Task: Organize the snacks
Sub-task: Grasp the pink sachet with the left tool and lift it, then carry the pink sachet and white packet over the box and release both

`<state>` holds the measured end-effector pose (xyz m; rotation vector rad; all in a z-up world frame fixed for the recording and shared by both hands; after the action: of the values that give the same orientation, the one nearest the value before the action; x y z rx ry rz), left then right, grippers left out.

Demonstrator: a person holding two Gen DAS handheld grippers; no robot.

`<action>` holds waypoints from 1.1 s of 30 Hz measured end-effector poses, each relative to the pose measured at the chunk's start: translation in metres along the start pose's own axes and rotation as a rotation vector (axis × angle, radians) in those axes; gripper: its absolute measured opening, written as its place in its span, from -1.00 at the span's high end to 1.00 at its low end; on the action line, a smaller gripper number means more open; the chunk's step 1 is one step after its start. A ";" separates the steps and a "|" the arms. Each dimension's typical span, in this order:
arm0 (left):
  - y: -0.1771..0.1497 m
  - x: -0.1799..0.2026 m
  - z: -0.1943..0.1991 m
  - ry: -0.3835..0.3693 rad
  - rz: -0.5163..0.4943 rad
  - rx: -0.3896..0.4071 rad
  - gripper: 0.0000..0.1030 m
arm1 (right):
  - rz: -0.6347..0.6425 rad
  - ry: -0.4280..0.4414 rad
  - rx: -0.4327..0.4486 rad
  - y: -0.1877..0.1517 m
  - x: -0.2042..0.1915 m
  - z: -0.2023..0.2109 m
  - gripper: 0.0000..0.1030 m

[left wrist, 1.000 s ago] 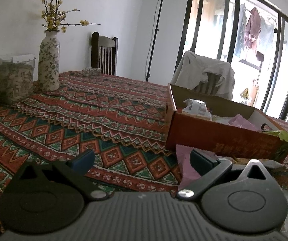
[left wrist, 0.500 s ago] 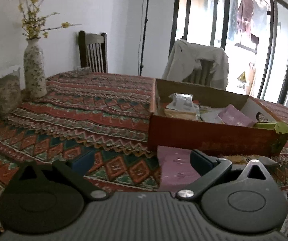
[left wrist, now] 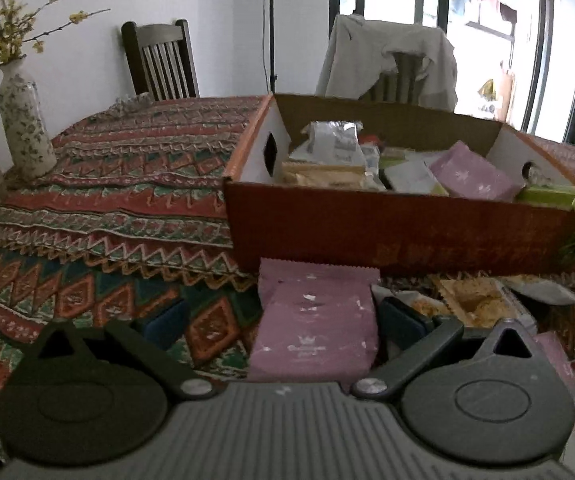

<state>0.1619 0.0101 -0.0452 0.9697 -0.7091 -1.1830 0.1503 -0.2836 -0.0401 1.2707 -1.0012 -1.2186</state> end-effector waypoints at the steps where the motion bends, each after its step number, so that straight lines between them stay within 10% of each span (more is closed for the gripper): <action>1: -0.001 0.002 -0.003 0.007 -0.007 -0.011 -0.98 | -0.002 0.003 0.001 0.000 0.000 0.000 0.17; 4: -0.006 0.002 -0.009 -0.003 0.016 -0.041 -0.86 | -0.007 0.009 0.006 0.000 0.001 0.002 0.17; 7: -0.004 0.002 -0.004 -0.014 0.016 -0.019 -0.27 | -0.012 0.011 0.006 0.000 0.002 0.002 0.17; 33: 0.026 -0.034 0.072 -0.044 0.123 0.198 -0.23 | -0.001 0.008 0.104 0.006 0.000 0.015 0.17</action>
<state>0.1020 0.0275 0.0109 1.0509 -0.9212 -1.0429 0.1357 -0.2866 -0.0324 1.3553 -1.0695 -1.1736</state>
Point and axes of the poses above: each gripper's, at about its wrist camera, not at the fingertips, and z roughly against the way its jaws point, x to its right, y to its top, the point moved 1 cm from there along -z, roughly the way its jaws point, and after that the axes turned 14 degrees about x, right-handed, at the moved point
